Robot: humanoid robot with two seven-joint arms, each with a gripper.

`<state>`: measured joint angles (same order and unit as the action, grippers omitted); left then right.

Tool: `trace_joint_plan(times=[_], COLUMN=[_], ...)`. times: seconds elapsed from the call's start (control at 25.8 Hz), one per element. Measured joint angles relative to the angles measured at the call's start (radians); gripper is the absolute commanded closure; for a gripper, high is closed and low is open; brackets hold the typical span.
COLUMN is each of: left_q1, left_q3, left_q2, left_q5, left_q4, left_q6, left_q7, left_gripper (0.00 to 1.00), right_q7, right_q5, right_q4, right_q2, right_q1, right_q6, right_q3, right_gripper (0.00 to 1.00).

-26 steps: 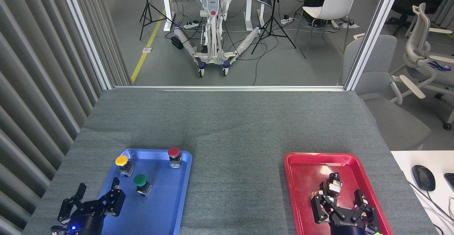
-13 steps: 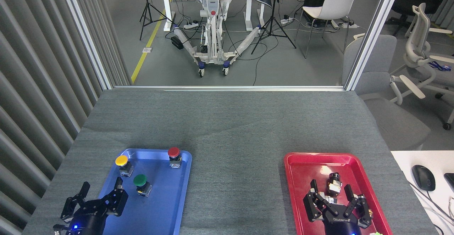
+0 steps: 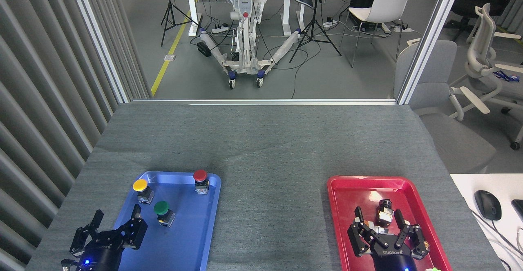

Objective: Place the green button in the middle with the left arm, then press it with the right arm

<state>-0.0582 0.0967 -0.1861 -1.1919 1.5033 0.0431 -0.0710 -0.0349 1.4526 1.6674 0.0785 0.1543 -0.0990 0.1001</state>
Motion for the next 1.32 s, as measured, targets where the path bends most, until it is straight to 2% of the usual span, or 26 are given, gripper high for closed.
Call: trace_joint_plan(times=[0.35, 0.81, 1.05, 1.32], left_q1=[-0.003, -0.005, -0.024, 0.000], left_q3=[0.000, 0.000, -0.047, -0.127], left_q2=[0.000, -0.001, -0.054, -0.062], left_q5=[0.000, 0.000, -0.008, -0.101], left_q4=[-0.004, -0.005, -0.031, -0.139], left_q6=[-0.001, 0.006, 0.128, 0.166], left_q7=[-0.001, -0.001, -0.002, -0.003], left_gripper=[0.00, 0.00, 0.00, 0.02], right_q7=[0.003, 0.000, -0.001, -0.001], right_q5=[0.059, 0.068, 0.068, 0.068], right_q4=[0.000, 0.003, 0.008, 0.009], right_q2=[0.008, 0.020, 0.018, 0.016], right_q1=[0.002, 0.005, 0.002, -0.001], right_q6=[-0.008, -0.022, -0.018, -0.016], right_q3=[-0.001, -0.005, -0.014, -0.016], right_gripper=[0.00, 0.00, 0.00, 0.00])
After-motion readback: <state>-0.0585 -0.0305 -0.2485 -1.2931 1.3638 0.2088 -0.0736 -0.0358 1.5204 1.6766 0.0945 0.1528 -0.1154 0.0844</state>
